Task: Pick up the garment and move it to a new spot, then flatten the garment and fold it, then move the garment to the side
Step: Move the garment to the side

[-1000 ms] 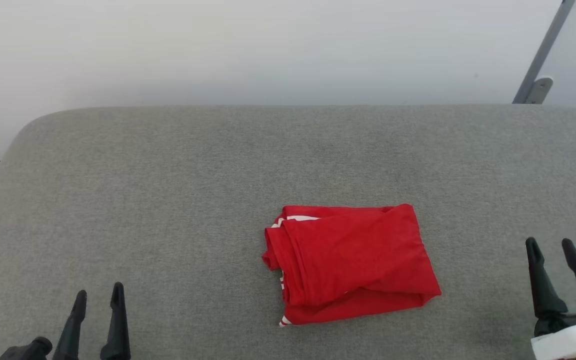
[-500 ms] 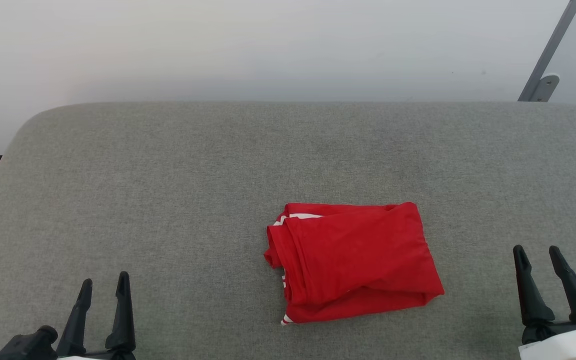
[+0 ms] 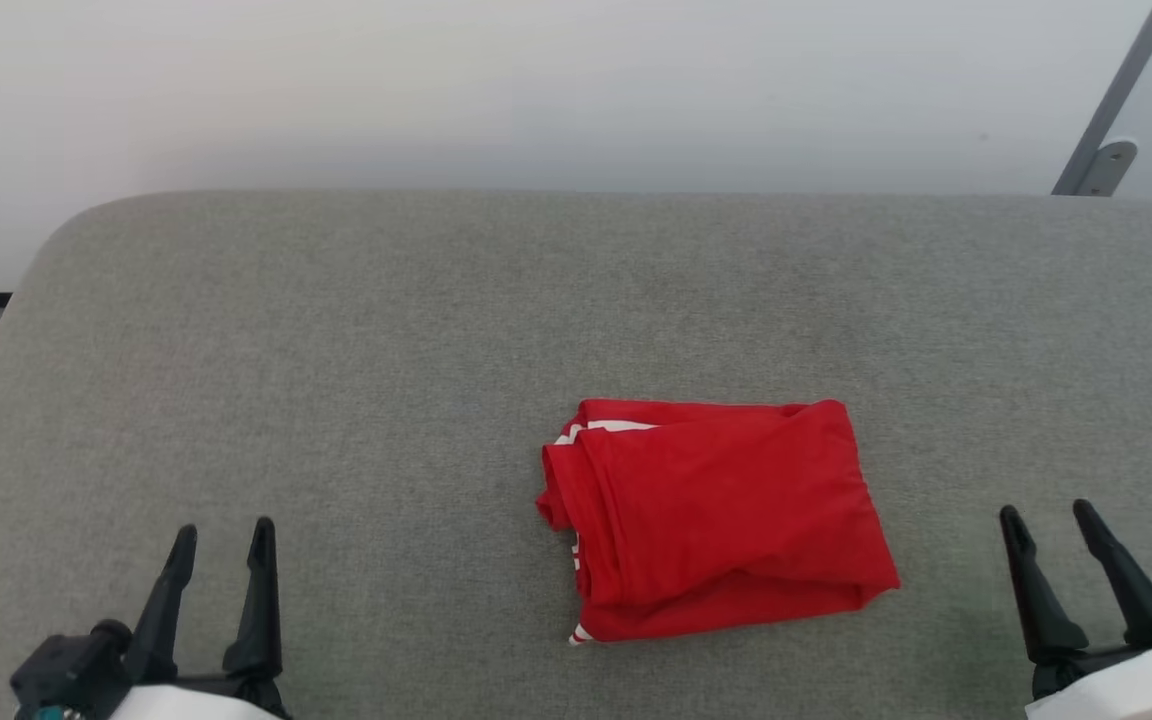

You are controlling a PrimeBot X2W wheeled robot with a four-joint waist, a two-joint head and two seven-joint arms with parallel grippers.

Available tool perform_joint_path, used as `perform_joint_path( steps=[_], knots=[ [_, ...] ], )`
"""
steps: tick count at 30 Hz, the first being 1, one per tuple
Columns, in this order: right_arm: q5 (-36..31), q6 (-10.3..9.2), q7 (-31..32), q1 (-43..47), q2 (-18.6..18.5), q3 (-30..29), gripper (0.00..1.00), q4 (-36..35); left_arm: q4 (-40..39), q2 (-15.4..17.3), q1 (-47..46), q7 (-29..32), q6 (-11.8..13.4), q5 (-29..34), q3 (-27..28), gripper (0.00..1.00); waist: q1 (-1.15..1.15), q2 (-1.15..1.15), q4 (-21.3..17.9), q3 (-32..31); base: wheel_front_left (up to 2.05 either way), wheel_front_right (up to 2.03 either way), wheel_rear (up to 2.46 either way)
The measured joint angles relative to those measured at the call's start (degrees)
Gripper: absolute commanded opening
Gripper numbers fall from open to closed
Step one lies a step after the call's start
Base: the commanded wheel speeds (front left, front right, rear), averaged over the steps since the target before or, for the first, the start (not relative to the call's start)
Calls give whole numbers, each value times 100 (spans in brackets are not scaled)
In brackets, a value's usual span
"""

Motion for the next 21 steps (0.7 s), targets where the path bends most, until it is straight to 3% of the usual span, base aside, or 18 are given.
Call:
perform_joint_path(
  steps=[4,9,21],
  knots=[
    [75,0,4,-258,-320,378,100,277,-21,66,-158,0,0,116,-110,100,0,0,127,60,0,0,0],
    [425,0,564,-686,-735,925,100,433,-105,140,-315,0,0,222,-200,100,0,0,317,172,0,0,0],
    [1682,0,3039,-1784,-1801,1796,100,391,-161,-3,-511,0,0,286,-355,100,0,0,788,656,0,0,0]
  ],
)
